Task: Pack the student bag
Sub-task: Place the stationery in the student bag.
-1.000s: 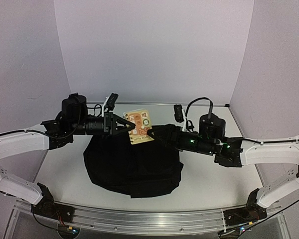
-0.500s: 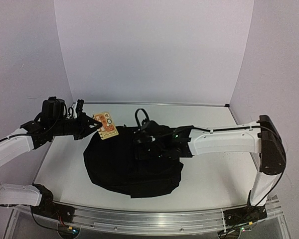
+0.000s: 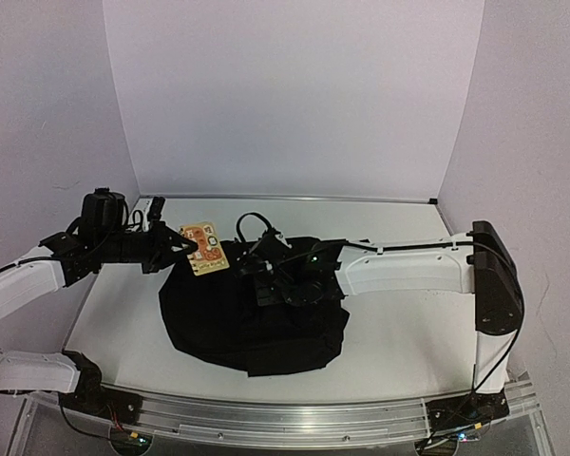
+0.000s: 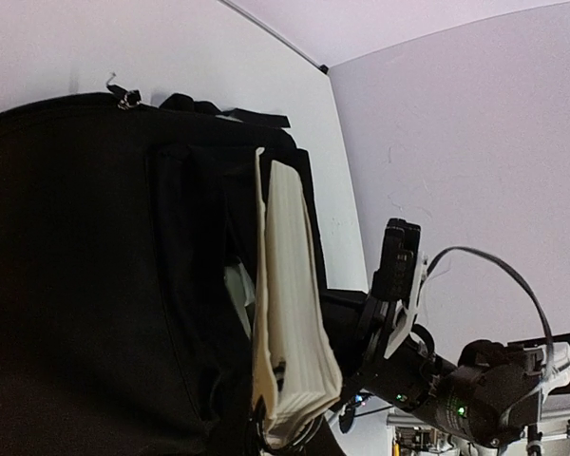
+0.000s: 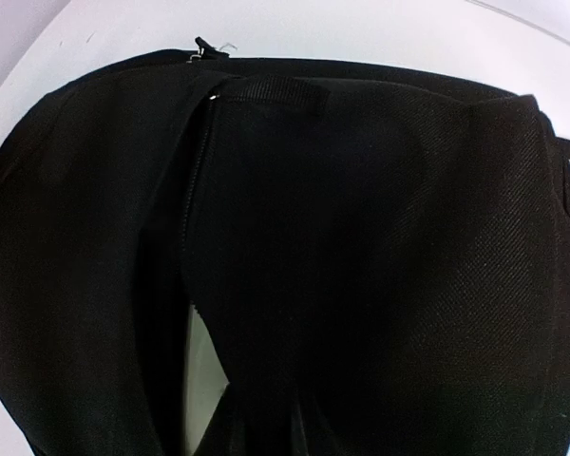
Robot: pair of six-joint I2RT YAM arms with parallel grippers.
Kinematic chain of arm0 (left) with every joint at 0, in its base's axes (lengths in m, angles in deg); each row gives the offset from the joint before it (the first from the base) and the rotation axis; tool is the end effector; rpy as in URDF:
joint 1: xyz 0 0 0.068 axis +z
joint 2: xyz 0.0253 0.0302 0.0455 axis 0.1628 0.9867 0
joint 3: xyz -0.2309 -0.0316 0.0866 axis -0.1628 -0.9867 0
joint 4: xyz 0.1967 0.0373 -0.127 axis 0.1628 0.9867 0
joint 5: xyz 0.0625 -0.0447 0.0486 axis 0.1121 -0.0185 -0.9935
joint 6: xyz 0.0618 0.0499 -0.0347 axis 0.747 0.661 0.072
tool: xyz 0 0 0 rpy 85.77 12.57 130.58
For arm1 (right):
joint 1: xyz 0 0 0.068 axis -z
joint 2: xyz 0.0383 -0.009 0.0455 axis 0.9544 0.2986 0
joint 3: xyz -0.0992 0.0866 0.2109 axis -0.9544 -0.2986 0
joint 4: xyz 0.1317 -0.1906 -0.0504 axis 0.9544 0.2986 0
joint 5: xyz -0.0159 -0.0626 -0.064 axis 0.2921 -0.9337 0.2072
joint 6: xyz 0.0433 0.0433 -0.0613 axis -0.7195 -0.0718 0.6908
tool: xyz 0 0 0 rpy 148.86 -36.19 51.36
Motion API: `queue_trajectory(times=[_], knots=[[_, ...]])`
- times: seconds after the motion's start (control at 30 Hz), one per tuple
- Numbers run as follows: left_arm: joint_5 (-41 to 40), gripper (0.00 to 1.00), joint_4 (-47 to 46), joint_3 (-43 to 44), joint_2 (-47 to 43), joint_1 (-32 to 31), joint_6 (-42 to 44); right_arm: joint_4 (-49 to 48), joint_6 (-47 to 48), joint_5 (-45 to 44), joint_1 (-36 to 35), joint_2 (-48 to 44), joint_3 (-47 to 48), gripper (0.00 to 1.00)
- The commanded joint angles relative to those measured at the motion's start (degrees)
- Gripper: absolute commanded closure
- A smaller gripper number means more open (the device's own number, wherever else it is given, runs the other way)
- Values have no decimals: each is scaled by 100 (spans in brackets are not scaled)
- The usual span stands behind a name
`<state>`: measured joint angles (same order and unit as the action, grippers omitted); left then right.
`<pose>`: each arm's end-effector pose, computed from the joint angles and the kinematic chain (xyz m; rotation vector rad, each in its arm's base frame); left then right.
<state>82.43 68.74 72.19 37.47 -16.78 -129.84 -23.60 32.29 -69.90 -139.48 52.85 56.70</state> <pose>0.2034 -0.1447 0.2561 -0.0328 2.2602 -1.3165 0.2008 0.3879 0.1840 -0.3870 2.3462 0.3637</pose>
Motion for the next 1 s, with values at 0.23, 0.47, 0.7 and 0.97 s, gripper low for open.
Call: queue_trajectory(times=[0.23,0.47,0.7,0.97], knots=[[799,100,-1253,0,815,-456,-307,-294,-666,-122,4,-839,-546,100],[879,100,-1703,39,1551,-782,-560,-714,-890,78,15,-1158,-792,100],[850,100,-2475,-22,2084,-960,-990,-1052,-932,345,15,-1330,-893,100],[611,100,-2447,-45,2473,-1022,-1310,-1228,-1039,421,12,-1394,-983,100]])
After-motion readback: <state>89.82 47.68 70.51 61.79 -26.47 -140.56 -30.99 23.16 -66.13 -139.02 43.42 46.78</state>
